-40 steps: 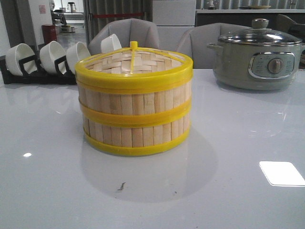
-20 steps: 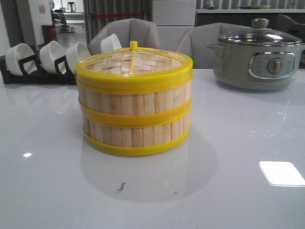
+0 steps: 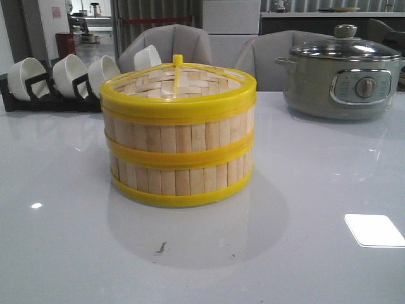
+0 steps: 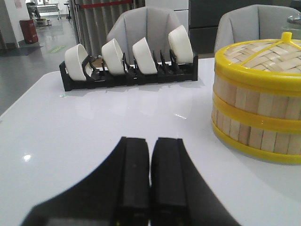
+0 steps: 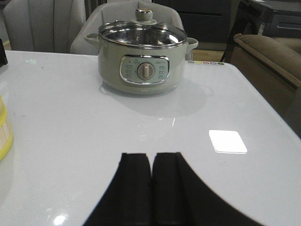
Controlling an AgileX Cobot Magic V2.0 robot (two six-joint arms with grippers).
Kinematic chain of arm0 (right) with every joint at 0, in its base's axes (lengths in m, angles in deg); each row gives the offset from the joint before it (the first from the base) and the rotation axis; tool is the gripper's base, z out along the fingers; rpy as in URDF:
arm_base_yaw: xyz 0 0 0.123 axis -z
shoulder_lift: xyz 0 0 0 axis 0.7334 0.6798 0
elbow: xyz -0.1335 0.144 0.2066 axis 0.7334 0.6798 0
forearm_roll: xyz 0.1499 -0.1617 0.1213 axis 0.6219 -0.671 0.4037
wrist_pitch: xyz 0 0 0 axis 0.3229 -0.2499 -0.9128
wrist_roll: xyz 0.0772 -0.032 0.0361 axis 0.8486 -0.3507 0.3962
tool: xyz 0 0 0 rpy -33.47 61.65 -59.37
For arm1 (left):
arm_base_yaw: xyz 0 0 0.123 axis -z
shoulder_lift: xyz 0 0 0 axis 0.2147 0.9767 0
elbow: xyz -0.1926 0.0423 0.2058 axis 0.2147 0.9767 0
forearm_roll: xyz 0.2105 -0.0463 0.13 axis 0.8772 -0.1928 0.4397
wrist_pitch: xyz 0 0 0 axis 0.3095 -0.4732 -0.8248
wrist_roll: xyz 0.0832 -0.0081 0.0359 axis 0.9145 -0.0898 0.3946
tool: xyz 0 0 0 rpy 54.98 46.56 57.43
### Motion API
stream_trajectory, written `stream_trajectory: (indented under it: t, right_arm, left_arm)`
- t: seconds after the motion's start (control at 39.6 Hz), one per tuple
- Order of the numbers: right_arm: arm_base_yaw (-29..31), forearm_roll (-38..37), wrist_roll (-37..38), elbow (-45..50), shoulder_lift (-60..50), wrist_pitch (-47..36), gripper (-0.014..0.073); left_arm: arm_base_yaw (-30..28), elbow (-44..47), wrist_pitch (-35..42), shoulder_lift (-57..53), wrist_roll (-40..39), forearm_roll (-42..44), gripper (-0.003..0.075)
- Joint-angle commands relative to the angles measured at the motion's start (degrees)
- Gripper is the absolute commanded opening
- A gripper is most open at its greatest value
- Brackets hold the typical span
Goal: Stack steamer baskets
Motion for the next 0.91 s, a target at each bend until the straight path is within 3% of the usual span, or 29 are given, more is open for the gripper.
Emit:
stream_trajectory:
  t: [0.0, 0.88]
  right_arm:
    - [0.4, 0.0, 0.1, -1.7, 0.5, -4.6, 0.0056]
    - [0.4, 0.0, 0.1, -1.7, 0.1, -4.0, 0.0056]
  left_arm:
    - [-0.1, 0.1, 4.5, -0.7, 0.0, -0.5, 0.0086]
    - [-0.1, 0.1, 4.5, -0.7, 0.0, -0.5, 0.0086]
